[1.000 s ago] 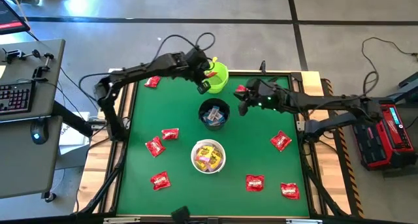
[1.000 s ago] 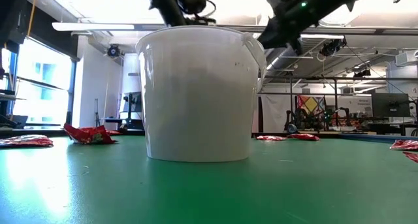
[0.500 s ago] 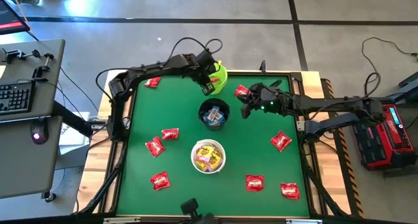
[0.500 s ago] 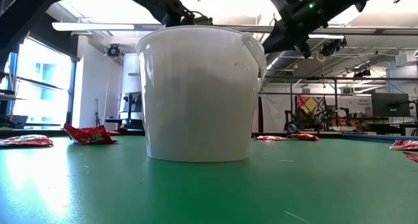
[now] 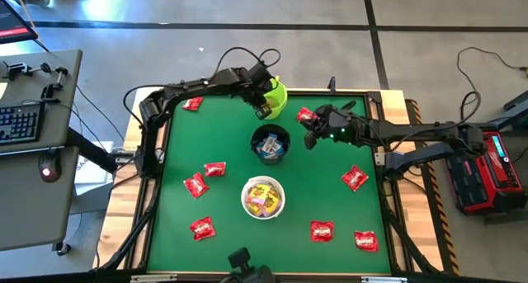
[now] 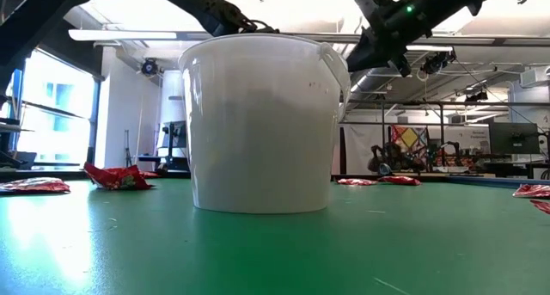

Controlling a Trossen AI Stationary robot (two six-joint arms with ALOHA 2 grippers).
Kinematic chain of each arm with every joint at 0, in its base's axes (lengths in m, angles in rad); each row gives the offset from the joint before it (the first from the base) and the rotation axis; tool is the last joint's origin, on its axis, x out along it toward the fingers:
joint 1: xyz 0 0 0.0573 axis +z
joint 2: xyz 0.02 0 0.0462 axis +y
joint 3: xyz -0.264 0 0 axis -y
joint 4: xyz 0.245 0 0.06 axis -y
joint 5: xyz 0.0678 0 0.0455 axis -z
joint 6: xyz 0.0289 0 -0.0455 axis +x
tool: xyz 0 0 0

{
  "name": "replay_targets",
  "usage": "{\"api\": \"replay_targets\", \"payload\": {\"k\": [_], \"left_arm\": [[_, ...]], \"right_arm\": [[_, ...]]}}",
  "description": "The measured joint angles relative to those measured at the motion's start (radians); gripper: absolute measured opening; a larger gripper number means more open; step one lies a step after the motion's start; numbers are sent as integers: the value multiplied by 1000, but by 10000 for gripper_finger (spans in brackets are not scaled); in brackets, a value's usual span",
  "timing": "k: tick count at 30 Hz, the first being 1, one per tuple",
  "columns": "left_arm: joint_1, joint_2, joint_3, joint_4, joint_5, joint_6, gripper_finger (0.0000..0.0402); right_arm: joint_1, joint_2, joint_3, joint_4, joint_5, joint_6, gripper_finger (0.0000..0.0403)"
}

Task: Sort candy by brand, put in halloween buckets
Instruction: Put the red candy into the green bucket

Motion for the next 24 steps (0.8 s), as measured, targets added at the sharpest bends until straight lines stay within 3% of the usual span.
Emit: {"api": "replay_targets", "payload": {"k": [7, 10, 18, 24], "left_arm": [[0, 0, 0, -8, -8, -5, 80], [-1, -13, -1, -17, -28, -7, 86], [0, -147, -31, 58, -45, -58, 7], [0, -294, -187, 219, -45, -103, 6]], "right_arm": [[-2, 0, 0, -78, -14, 18, 0], [-6, 0, 0, -114, -20, 61, 1], [-45, 1, 0, -232, 26, 148, 59], [-135, 1, 0, -363, 27, 164, 130]]}}
